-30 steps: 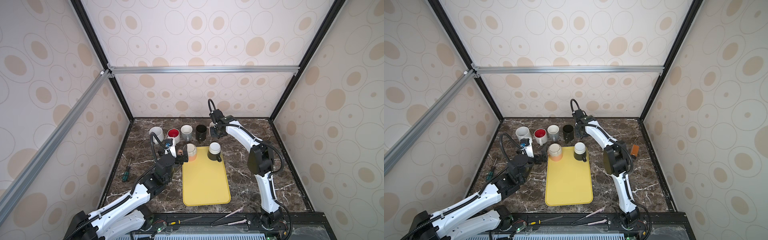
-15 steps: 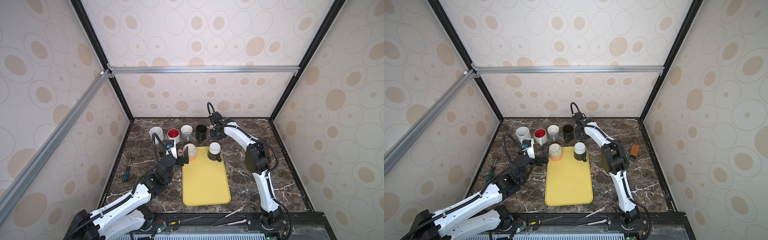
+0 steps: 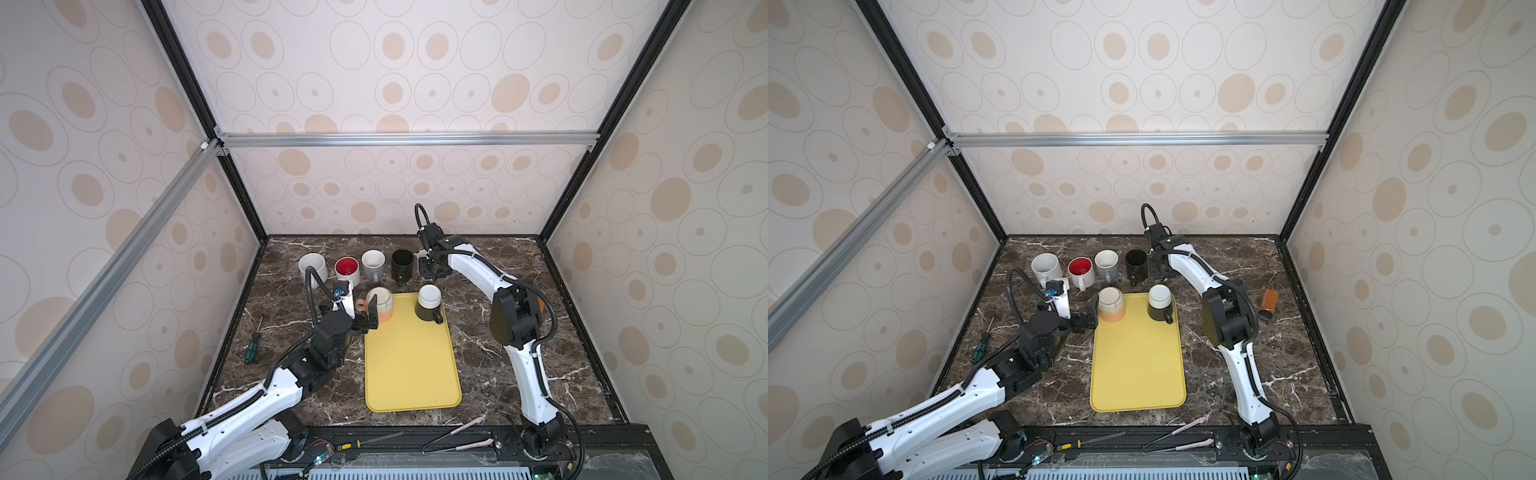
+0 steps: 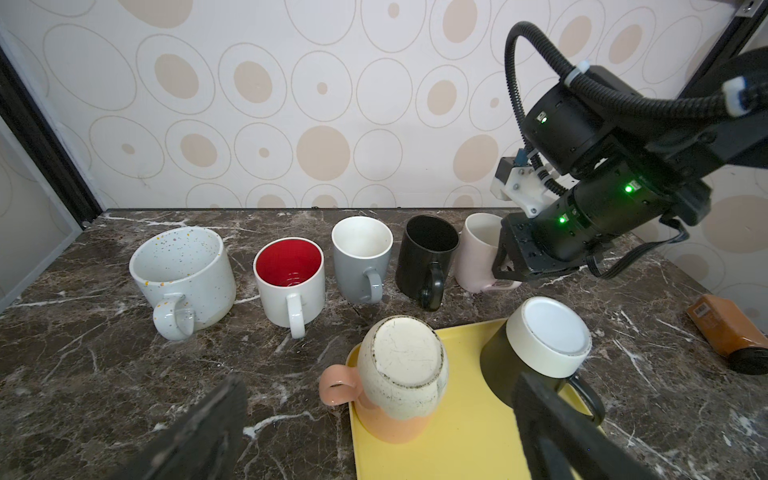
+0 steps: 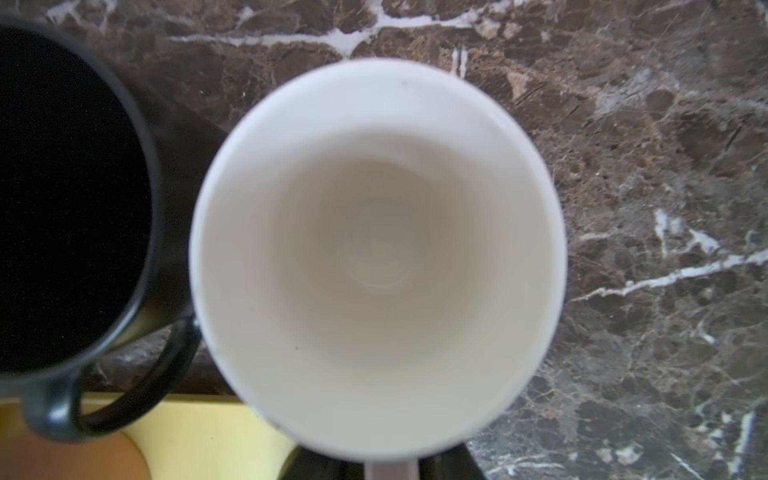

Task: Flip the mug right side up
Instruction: 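Lower the pink mug upright onto the table beside the black mug with right gripper, then open the right gripper and raise it off the pink mug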

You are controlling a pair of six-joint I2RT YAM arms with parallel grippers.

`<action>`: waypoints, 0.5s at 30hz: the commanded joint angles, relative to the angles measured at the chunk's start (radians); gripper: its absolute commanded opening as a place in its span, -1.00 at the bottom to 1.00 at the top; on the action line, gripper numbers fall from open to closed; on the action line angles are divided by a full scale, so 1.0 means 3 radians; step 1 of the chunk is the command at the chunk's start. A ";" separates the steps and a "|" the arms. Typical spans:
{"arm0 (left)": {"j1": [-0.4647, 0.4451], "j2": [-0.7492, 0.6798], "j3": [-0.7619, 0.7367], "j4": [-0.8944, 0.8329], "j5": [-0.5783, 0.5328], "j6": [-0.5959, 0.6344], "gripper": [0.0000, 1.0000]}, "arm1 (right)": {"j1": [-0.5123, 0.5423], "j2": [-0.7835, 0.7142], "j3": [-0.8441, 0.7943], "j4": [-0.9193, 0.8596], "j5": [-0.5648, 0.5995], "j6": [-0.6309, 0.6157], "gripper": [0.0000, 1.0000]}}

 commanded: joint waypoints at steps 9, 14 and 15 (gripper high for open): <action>0.0023 -0.0012 0.0026 -0.0001 0.0024 -0.0036 1.00 | 0.0032 -0.0423 -0.0183 0.0013 -0.0073 -0.0002 -0.10; 0.0032 0.0026 0.0048 -0.0006 0.0038 -0.0004 1.00 | 0.0038 -0.0771 -0.0423 0.0063 -0.0126 -0.0033 -0.02; 0.0029 0.0046 0.0052 0.0000 0.0043 0.0000 1.00 | 0.0042 -0.0863 -0.0483 0.0080 -0.0165 -0.0033 -0.01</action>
